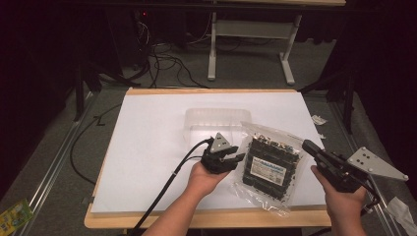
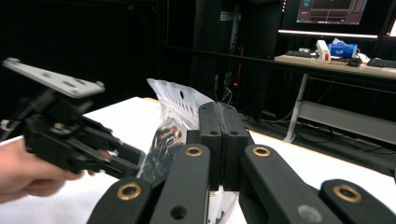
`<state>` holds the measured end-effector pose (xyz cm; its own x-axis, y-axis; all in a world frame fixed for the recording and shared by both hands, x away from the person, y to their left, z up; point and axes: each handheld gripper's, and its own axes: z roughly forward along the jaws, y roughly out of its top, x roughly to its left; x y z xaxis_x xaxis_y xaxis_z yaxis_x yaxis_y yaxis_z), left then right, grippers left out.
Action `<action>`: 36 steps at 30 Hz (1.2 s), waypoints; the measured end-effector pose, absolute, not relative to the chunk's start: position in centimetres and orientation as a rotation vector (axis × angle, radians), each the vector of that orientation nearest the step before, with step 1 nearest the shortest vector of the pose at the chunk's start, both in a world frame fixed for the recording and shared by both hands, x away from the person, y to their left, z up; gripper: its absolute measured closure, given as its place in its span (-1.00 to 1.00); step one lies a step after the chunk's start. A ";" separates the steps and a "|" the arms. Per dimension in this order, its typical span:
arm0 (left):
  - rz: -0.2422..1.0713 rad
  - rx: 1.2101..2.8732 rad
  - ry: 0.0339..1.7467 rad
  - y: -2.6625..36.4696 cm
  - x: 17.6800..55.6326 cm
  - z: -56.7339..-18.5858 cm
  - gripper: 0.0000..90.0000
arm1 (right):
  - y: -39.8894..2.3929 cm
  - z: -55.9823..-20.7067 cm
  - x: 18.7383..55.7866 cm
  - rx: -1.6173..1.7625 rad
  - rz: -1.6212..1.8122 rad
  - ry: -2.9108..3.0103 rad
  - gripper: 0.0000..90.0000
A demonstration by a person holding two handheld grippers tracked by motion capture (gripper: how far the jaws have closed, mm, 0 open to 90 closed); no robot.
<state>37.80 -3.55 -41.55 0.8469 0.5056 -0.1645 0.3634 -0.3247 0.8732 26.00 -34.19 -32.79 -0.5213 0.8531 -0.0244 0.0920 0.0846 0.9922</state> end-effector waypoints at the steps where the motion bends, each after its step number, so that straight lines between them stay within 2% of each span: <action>1: 0.145 1.950 0.638 -3.8 37.8 -41.8 0.60 | -34.2 -32.8 26.0 0.945 1.502 1.721 1.00; 3: 0.148 1.947 0.640 -4.0 37.7 -41.9 0.84 | -34.3 -32.9 26.0 0.941 1.491 1.727 1.00; 6: 0.124 1.922 0.657 -3.7 37.7 -41.8 1.00 | -34.4 -32.9 26.0 0.952 1.497 1.720 1.00; 15: 0.250 1.847 0.610 -0.9 35.7 -39.6 1.00 | -34.4 -32.3 25.9 0.926 1.593 1.666 1.00; 23: 0.411 1.810 0.618 4.3 33.7 -38.1 1.00 | -30.8 -31.3 26.5 0.851 1.662 1.695 1.00; 29: 0.490 1.764 0.662 7.6 32.9 -39.0 1.00 | -27.5 -31.0 27.7 0.796 1.712 1.734 1.00; 36: 0.486 1.751 0.687 8.9 33.2 -41.9 1.00 | -25.2 -32.2 28.5 0.777 1.691 1.821 1.00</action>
